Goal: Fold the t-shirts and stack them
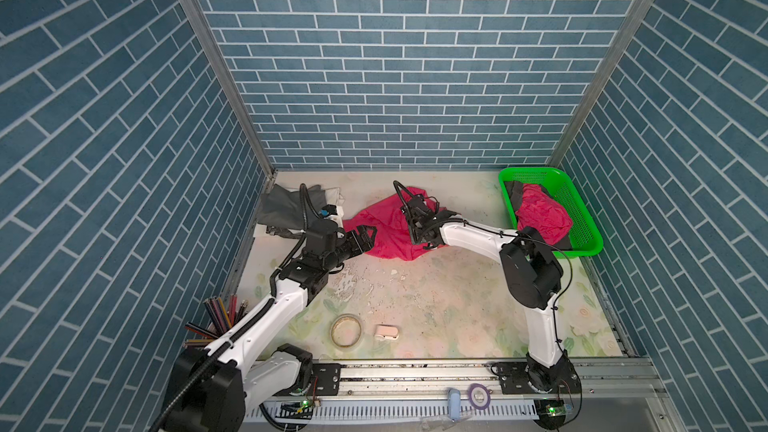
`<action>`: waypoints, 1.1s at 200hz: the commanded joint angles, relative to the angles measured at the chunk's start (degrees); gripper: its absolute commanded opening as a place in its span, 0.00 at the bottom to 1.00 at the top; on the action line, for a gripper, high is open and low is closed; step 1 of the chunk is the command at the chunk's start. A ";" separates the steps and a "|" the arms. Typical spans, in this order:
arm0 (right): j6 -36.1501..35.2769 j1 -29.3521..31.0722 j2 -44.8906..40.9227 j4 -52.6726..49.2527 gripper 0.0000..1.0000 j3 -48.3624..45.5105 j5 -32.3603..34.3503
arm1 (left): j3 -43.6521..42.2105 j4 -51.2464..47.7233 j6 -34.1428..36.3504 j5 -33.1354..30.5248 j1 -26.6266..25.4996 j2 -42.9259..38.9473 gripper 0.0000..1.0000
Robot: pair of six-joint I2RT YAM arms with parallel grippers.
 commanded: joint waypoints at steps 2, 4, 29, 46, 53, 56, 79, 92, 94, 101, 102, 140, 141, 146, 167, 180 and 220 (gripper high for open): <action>-0.20 -3.28 -9.37 0.44 0.02 -2.57 -1.43 | -1.50 10.52 -6.71 1.58 -4.13 6.30 0.88; -0.16 -3.65 -9.78 0.64 0.02 -2.83 -1.69 | -1.31 11.40 -7.10 1.70 -4.51 6.98 0.88; -0.03 -8.55 -14.17 1.48 0.01 -7.21 -3.87 | 4.84 16.33 -9.17 1.66 -7.65 17.85 0.88; -0.11 -13.21 -17.71 2.81 0.01 -11.42 -6.00 | 9.02 17.58 -10.03 2.74 -8.69 24.43 0.88; -0.43 -15.51 -19.23 3.26 0.00 -13.13 -6.66 | 10.11 18.01 -10.34 3.43 -9.26 26.67 0.88; -0.58 -16.45 -19.85 3.40 0.00 -13.92 -6.88 | 10.51 18.17 -10.49 3.52 -9.42 27.36 0.88; -1.81 -23.16 -24.82 2.83 0.00 -19.03 -6.89 | 11.85 17.69 -9.91 2.90 -10.21 30.78 0.88; -2.03 -26.07 -28.10 2.50 0.00 -22.24 -7.33 | 11.52 17.24 -9.09 1.76 -10.18 31.43 0.88; -1.98 -26.38 -28.66 2.50 0.01 -22.82 -7.47 | 11.44 17.12 -9.00 1.61 -10.29 31.52 0.88; -1.88 -27.40 -30.72 2.61 0.02 -24.83 -8.16 | 11.31 16.68 -8.50 1.11 -10.18 31.96 0.88; -1.88 -27.53 -31.01 2.64 0.02 -25.17 -8.29 | 11.32 16.62 -8.43 1.03 -10.17 32.02 0.88; -0.98 -27.59 -39.09 4.31 0.13 -35.87 -15.10 | 11.41 16.99 -8.61 2.07 -10.19 36.31 0.88; -0.79 -27.53 -39.40 4.37 0.13 -36.40 -15.39 | 11.45 17.00 -8.61 2.08 -10.13 36.44 0.88; -0.54 -27.41 -39.95 4.57 0.13 -37.43 -15.99 | 11.71 16.91 -8.57 2.12 -10.18 36.97 0.88; 1.34 -25.09 -42.31 4.78 0.14 -41.92 -16.62 | 13.67 15.26 -7.50 1.11 -10.16 39.27 0.88; 2.44 -22.33 -43.06 4.91 0.21 -43.56 -16.40 | 15.28 13.64 -6.62 0.34 -9.95 40.86 0.88; 5.06 -15.36 -43.41 2.59 0.31 -43.83 -14.66 | 21.03 9.25 -3.35 -1.15 -6.98 46.74 0.88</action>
